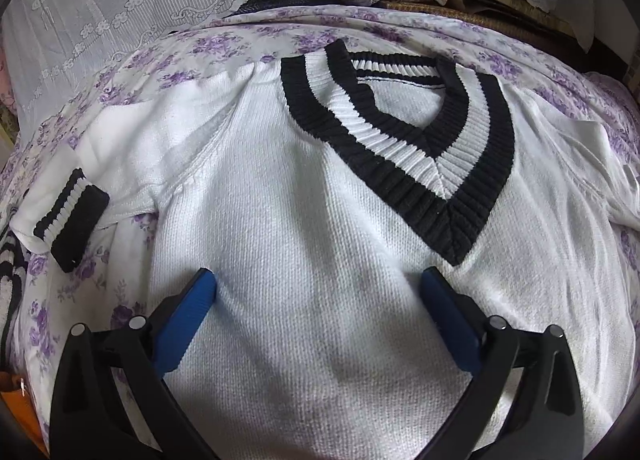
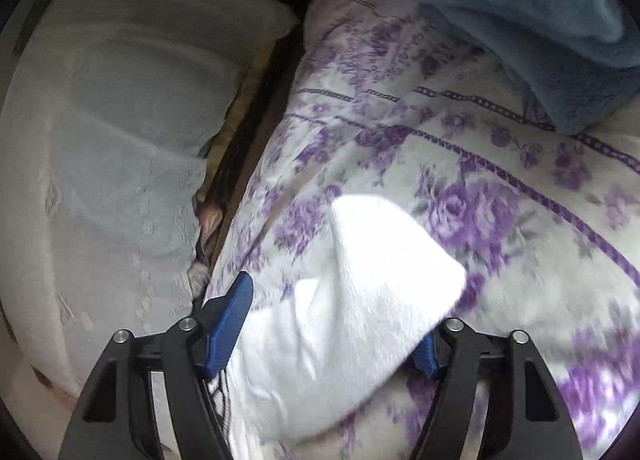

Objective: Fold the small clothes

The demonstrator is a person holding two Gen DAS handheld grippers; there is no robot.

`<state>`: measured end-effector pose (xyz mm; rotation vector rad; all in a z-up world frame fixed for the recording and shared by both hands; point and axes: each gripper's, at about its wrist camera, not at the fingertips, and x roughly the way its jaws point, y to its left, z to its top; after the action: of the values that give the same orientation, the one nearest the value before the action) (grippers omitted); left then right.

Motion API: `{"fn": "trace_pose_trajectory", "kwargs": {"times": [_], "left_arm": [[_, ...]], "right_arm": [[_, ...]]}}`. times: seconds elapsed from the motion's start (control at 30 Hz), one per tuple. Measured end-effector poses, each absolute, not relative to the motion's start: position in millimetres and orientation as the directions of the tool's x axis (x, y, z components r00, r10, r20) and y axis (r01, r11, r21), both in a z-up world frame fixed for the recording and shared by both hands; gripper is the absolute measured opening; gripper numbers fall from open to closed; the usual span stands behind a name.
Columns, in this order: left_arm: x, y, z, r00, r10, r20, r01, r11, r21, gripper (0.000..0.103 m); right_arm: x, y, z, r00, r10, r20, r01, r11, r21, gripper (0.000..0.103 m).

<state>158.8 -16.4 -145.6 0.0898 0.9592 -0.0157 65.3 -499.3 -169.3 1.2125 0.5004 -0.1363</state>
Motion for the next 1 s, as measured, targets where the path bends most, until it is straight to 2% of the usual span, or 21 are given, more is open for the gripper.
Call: {"fn": "trace_pose_trajectory", "kwargs": {"times": [0.03, 0.07, 0.17, 0.2, 0.27, 0.3, 0.33, 0.4, 0.5, 0.53, 0.63, 0.73, 0.77, 0.83, 0.87, 0.93, 0.97, 1.0], "left_arm": [[159, -17, -146, 0.575, 0.027, -0.818, 0.053, 0.996, 0.071, 0.099], [159, -16, -146, 0.575, 0.027, -0.818, 0.055, 0.996, 0.071, 0.099], [159, -16, -146, 0.576, 0.027, -0.817, 0.055, 0.996, 0.071, 0.099], [158, -16, -146, 0.576, 0.028, -0.817, 0.055, 0.996, 0.073, 0.099], [159, -16, -146, 0.573, 0.028, -0.819, 0.058, 0.995, 0.075, 0.099], [159, -16, -145, 0.570, 0.028, -0.821, 0.063, 0.995, 0.077, 0.099], [159, -16, -143, 0.566, 0.027, -0.824, 0.072, 0.994, 0.082, 0.099], [161, -11, -135, 0.565, 0.028, -0.825, 0.092, 0.991, 0.097, 0.099], [169, 12, -124, 0.588, 0.103, -0.802, 0.039, 0.987, 0.155, 0.099], [175, 23, -124, 0.584, 0.129, -0.801, 0.011, 0.986, 0.167, 0.099], [194, 72, -130, 0.537, 0.250, -0.806, -0.135, 0.968, 0.210, 0.099], [205, 109, -130, 0.525, 0.201, -0.827, -0.144, 0.979, 0.146, 0.099], [207, 115, -126, 0.538, 0.216, -0.815, -0.133, 0.976, 0.171, 0.099], [204, 125, -114, 0.554, 0.437, -0.709, -0.244, 0.899, 0.364, 0.099], [200, 142, -102, 0.579, 0.466, -0.669, -0.271, 0.884, 0.382, 0.099], [198, 179, -89, 0.571, 0.488, -0.661, -0.327, 0.873, 0.362, 0.099], [201, 197, -89, 0.530, 0.550, -0.646, -0.372, 0.835, 0.405, 0.099], [206, 225, -89, 0.439, 0.667, -0.602, -0.458, 0.742, 0.489, 0.099]], "right_arm": [[60, -505, -170, 0.881, 0.120, -0.457, 0.393, 0.352, 0.850, 0.022], [51, -507, -166, 0.880, 0.054, -0.472, 0.421, 0.368, 0.829, 0.007], [28, -508, -128, 0.867, -0.182, -0.463, 0.483, 0.536, 0.693, 0.006], [26, -507, -123, 0.861, -0.210, -0.463, 0.493, 0.569, 0.658, 0.007], [29, -506, -121, 0.757, -0.341, -0.558, 0.629, 0.611, 0.481, 0.020], [33, -512, -132, 0.689, -0.375, -0.620, 0.694, 0.588, 0.415, 0.047], [33, -525, -150, 0.650, -0.328, -0.685, 0.725, 0.539, 0.429, 0.050], [27, -537, -154, 0.667, -0.296, -0.684, 0.715, 0.511, 0.477, 0.047], [25, -538, -145, 0.646, -0.330, -0.688, 0.725, 0.548, 0.418, 0.048], [26, -542, -151, 0.633, -0.312, -0.709, 0.732, 0.540, 0.416, 0.047], [20, -551, -155, 0.659, -0.289, -0.695, 0.717, 0.521, 0.463, 0.051], [17, -553, -155, 0.660, -0.290, -0.693, 0.715, 0.524, 0.462, 0.052], [15, -556, -156, 0.661, -0.289, -0.692, 0.714, 0.525, 0.463, 0.053], [11, -558, -157, 0.664, -0.286, -0.691, 0.712, 0.523, 0.468, 0.053], [14, -555, -157, 0.664, -0.285, -0.692, 0.712, 0.522, 0.469, 0.053], [10, -561, -157, 0.663, -0.285, -0.692, 0.712, 0.524, 0.467, 0.054], [11, -563, -157, 0.663, -0.287, -0.692, 0.713, 0.524, 0.466, 0.055], [21, -562, -158, 0.662, -0.288, -0.692, 0.714, 0.523, 0.465, 0.056]]}}
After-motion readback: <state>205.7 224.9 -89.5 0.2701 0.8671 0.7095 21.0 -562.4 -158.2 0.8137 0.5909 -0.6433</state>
